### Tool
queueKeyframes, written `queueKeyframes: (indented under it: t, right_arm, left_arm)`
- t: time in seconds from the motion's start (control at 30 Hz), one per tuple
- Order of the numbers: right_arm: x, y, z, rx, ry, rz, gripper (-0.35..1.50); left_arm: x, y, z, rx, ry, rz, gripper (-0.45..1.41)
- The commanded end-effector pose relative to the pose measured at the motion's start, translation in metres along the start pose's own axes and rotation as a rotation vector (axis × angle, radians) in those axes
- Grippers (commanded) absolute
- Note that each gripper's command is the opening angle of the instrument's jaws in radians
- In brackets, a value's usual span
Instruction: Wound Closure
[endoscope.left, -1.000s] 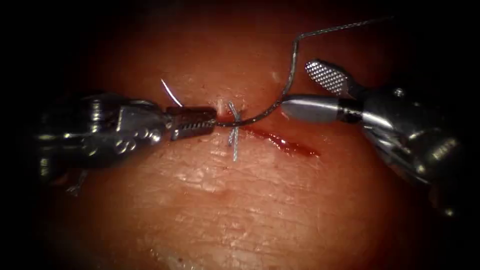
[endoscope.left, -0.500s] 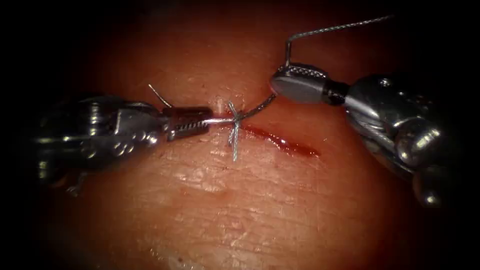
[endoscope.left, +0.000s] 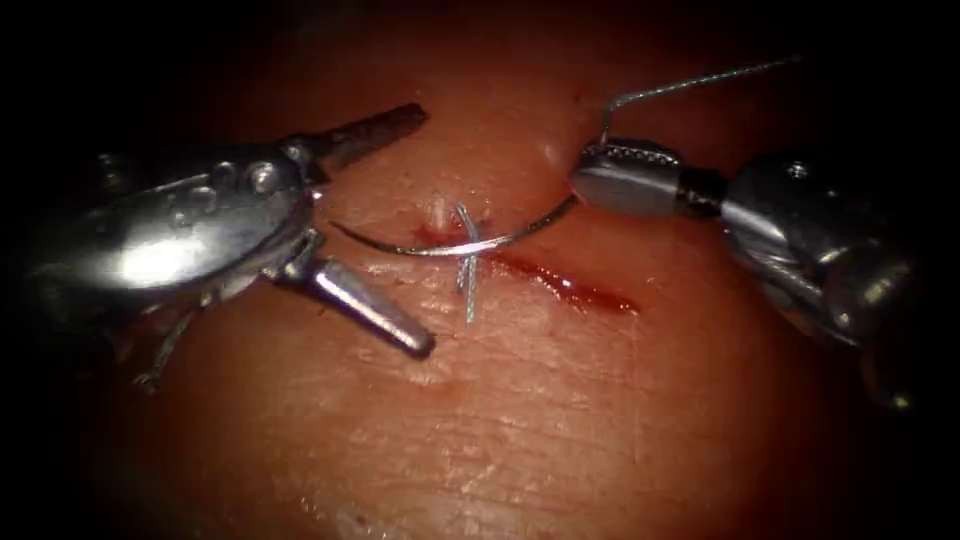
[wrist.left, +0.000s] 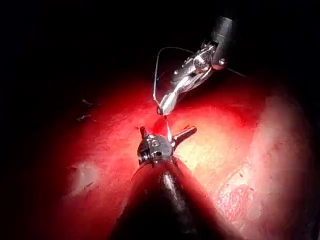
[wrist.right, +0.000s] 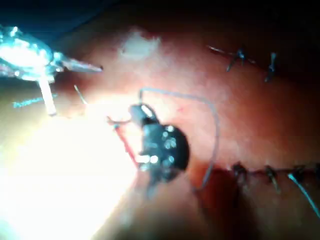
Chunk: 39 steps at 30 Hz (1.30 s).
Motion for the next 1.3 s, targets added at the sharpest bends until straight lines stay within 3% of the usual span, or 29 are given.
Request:
queueKeyframes:
  t: [0.03,0.13,0.3,0.4,0.47,0.57,0.63,1.0,1.3]
  right_arm:
    - [0.0004,0.0,0.0004,0.035,0.007,-0.07,-0.35]
    - [0.0017,-0.0005,-0.0001,0.084,0.012,-0.193,-0.35]
    - [0.0031,-0.001,-0.0004,0.093,0.017,-0.358,-0.35]
    - [0.0035,-0.0012,-0.0007,0.098,0.024,-0.444,-0.35]
    - [0.0038,-0.0017,-0.0008,0.116,0.023,-0.507,-0.35]
    - [0.0038,-0.0024,-0.0006,0.159,-0.01,-0.586,-0.35]
    - [0.0039,-0.0033,-0.0004,0.187,-0.048,-0.675,-0.35]
    - [0.0042,-0.0051,0.0004,0.22,-0.057,-0.89,-0.35]
    - [0.0043,-0.0073,0.0007,0.288,-0.031,-0.941,-0.35]
  left_arm:
    - [0.0,-0.0006,0.0006,-0.003,-0.006,-0.036,1.24]
    - [0.0,-0.0007,0.0005,0.027,-0.019,-0.189,1.14]
    - [-0.0004,-0.0008,0.0004,0.03,-0.084,-0.277,1.09]
    - [-0.0004,-0.0013,0.0003,-0.004,-0.164,-0.302,1.09]
    - [-0.0003,-0.0025,0.0006,-0.003,-0.287,-0.342,1.16]
    - [-0.0003,-0.0031,0.001,-0.01,-0.352,-0.363,1.11]
    - [-0.0002,-0.0031,0.0013,-0.039,-0.404,-0.36,0.94]
    - [-0.003,-0.0016,0.003,-0.144,-0.485,-0.304,0.71]
    - [-0.0031,-0.003,0.0032,-0.128,-0.487,-0.281,0.72]
